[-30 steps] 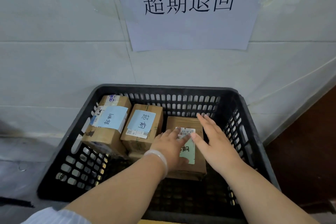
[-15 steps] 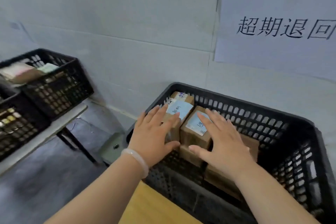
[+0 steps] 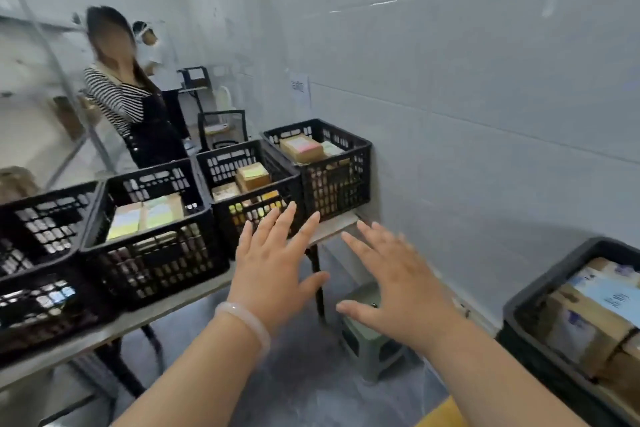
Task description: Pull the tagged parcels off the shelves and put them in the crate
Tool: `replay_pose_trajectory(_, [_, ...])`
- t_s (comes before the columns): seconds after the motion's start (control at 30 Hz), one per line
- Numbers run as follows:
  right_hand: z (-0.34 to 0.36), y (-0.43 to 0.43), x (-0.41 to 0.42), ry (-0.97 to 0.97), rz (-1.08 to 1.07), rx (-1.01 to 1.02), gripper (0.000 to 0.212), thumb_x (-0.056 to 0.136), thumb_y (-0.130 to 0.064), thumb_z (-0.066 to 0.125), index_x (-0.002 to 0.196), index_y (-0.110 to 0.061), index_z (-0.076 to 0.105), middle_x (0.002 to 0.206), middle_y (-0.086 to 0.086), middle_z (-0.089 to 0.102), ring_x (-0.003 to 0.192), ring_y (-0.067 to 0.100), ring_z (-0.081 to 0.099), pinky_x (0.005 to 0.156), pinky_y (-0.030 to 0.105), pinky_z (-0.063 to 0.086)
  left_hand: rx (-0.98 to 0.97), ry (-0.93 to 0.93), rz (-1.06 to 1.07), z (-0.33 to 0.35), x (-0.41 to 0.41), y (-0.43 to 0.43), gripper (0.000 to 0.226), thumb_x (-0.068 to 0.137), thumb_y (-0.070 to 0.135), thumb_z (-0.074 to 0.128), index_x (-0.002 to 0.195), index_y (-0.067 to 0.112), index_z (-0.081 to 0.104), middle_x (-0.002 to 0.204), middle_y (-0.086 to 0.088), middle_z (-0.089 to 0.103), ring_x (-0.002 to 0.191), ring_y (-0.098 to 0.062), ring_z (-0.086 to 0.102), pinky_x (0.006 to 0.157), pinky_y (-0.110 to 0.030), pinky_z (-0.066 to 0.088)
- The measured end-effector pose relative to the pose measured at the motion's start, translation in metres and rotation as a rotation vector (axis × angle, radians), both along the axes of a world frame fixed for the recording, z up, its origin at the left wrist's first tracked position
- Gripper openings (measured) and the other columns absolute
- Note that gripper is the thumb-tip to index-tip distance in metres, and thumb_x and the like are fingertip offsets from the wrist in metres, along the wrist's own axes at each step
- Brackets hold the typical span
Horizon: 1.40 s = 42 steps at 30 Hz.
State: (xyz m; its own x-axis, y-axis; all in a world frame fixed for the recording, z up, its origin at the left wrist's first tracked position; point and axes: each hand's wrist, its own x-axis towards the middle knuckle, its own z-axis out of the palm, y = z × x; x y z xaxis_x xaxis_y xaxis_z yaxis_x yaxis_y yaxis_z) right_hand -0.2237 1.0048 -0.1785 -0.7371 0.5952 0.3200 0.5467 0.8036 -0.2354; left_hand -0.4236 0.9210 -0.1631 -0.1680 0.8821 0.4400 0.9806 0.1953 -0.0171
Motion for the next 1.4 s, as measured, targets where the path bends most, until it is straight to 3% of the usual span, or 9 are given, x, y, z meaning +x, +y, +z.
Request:
replay_pose_trajectory(0.33, [0.05, -0.095, -0.298, 0.064, 0.456, 0.181, 0.094, 0.077, -0.081, 0.032, 0.153, -0.039, -0.006, 0.162, -0.01, -0.007, 0.147, 0.01, -0.015, 0.121, 0.041, -0.006, 0.122, 0.057, 0.514, 0.043, -0.231, -0.175, 0.084, 0.083, 0.074, 0.044, 0.153, 0.045, 0.008, 0.165, 0.004, 0.01, 0.151, -0.02, 0.003, 0.12, -0.05, -0.001])
replay_pose_trajectory(0.47, [0.074, -0.146, -0.388, 0.091, 0.641, 0.249, 0.094, 0.077, -0.081, 0.031, 0.152, -0.04, -0.009, 0.163, -0.008, -0.007, 0.147, 0.011, -0.015, 0.12, 0.041, -0.006, 0.184, 0.115, 0.729, 0.069, -0.282, -0.247, 0.084, 0.083, 0.073, 0.047, 0.153, 0.045, 0.009, 0.164, 0.003, 0.012, 0.151, -0.02, 0.004, 0.121, -0.052, 0.003])
replay_pose_trajectory(0.7, [0.105, -0.228, -0.503, 0.235, 0.973, 0.227, 0.087, 0.078, -0.079, 0.027, 0.148, -0.048, -0.012, 0.161, -0.016, -0.009, 0.145, 0.003, -0.019, 0.121, 0.04, -0.003, 0.248, 0.176, 1.012, 0.099, -0.325, -0.341, 0.079, 0.087, 0.071, 0.042, 0.151, 0.048, 0.001, 0.165, 0.006, 0.002, 0.15, -0.017, -0.007, 0.118, -0.048, -0.008])
replay_pose_trajectory(0.97, [0.117, -0.273, -0.612, 0.274, 1.197, 0.161, 0.085, 0.077, -0.073, 0.024, 0.152, -0.043, -0.003, 0.161, -0.015, -0.009, 0.146, 0.004, -0.016, 0.12, 0.035, -0.007, 0.241, 0.184, 1.231, 0.123, -0.385, -0.377, 0.077, 0.089, 0.07, 0.04, 0.152, 0.049, 0.0, 0.165, 0.006, -0.001, 0.15, -0.016, -0.005, 0.12, -0.046, -0.002])
replay_pose_trajectory(1.13, [0.135, -0.258, -0.686, 0.337, 1.257, 0.102, 0.078, 0.089, -0.06, 0.044, 0.152, -0.043, 0.002, 0.157, -0.019, -0.005, 0.143, 0.0, -0.013, 0.111, 0.022, -0.018, 0.323, 0.067, 1.316, 0.13, -0.441, -0.36, 0.076, 0.089, 0.069, 0.04, 0.151, 0.051, 0.0, 0.164, 0.009, -0.002, 0.149, -0.014, -0.002, 0.121, -0.043, 0.002])
replay_pose_trajectory(1.2, [0.145, -0.244, -0.716, 0.35, 1.246, 0.036, 0.076, 0.09, -0.059, 0.046, 0.152, -0.042, 0.004, 0.16, -0.016, 0.0, 0.145, 0.003, -0.007, 0.113, 0.024, -0.012, 0.353, 0.019, 1.331, 0.133, -0.464, -0.349, 0.075, 0.089, 0.069, 0.041, 0.151, 0.051, 0.004, 0.164, 0.009, 0.001, 0.149, -0.014, 0.001, 0.121, -0.044, 0.006])
replay_pose_trajectory(1.33, [0.17, -0.225, -0.773, 0.292, 1.178, -0.088, 0.076, 0.09, -0.063, 0.047, 0.151, -0.043, 0.007, 0.161, -0.011, 0.009, 0.148, 0.012, 0.008, 0.118, 0.038, 0.014, 0.519, -0.136, 1.323, 0.145, -0.511, -0.332, 0.074, 0.088, 0.067, 0.047, 0.152, 0.046, 0.016, 0.163, 0.005, 0.011, 0.149, -0.019, 0.008, 0.118, -0.04, 0.017])
replay_pose_trajectory(1.4, [0.184, -0.222, -0.802, 0.269, 1.149, -0.18, 0.076, 0.089, -0.063, 0.05, 0.15, -0.041, 0.011, 0.16, -0.009, 0.017, 0.146, 0.017, 0.019, 0.115, 0.046, 0.026, 0.687, -0.268, 1.281, 0.15, -0.534, -0.326, 0.076, 0.085, 0.069, 0.046, 0.151, 0.043, 0.021, 0.162, 0.002, 0.015, 0.148, -0.019, 0.012, 0.11, -0.021, 0.023])
